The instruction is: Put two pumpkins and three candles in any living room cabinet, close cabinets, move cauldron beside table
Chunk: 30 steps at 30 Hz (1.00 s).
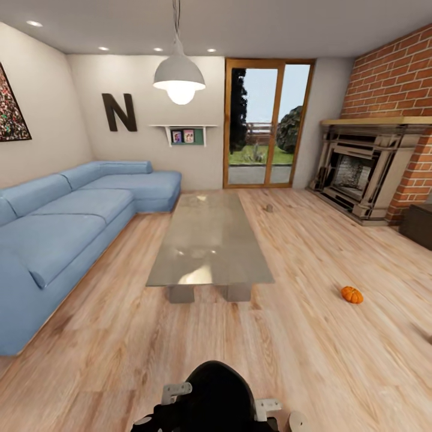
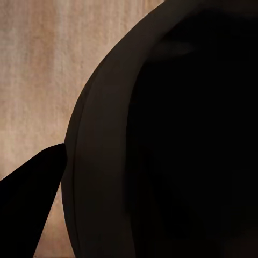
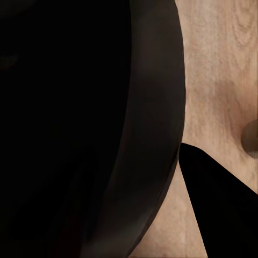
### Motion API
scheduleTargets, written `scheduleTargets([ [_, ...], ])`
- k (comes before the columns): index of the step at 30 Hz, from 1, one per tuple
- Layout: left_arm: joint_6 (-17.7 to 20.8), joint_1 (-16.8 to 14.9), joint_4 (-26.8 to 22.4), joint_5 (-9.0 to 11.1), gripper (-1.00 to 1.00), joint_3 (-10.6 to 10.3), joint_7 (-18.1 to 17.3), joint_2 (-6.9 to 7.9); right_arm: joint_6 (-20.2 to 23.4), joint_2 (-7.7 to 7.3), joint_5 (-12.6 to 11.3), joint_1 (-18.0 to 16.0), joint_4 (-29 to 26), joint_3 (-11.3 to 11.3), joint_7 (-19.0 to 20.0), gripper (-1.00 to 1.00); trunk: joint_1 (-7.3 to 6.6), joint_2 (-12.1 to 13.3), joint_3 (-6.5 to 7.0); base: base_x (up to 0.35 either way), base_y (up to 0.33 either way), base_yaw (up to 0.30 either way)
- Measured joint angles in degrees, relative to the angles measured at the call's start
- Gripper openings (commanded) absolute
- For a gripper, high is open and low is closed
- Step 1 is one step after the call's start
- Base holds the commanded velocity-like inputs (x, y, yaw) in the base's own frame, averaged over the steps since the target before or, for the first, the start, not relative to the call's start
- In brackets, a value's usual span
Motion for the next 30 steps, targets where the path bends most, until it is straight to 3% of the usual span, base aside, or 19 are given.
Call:
scheduleTargets([
  [24, 0.0, 0.0, 0.0, 0.0, -1.0, 0.0, 0.0, -0.01, 0.0, 0.0, 0.0, 0.0, 0.1, 0.0, 0.0, -1.0, 0.0, 0.0, 0.0, 0.215, 0.279, 0.0],
  [30, 0.0, 0.0, 0.0, 0.0, -1.0, 0.1, 0.0, -0.01, 0.1, 0.0, 0.0, 0.0, 0.0, 0.0, 0.0, -1.0, 0.02, 0.0, 0.0, 0.139, 0.117, 0.0],
])
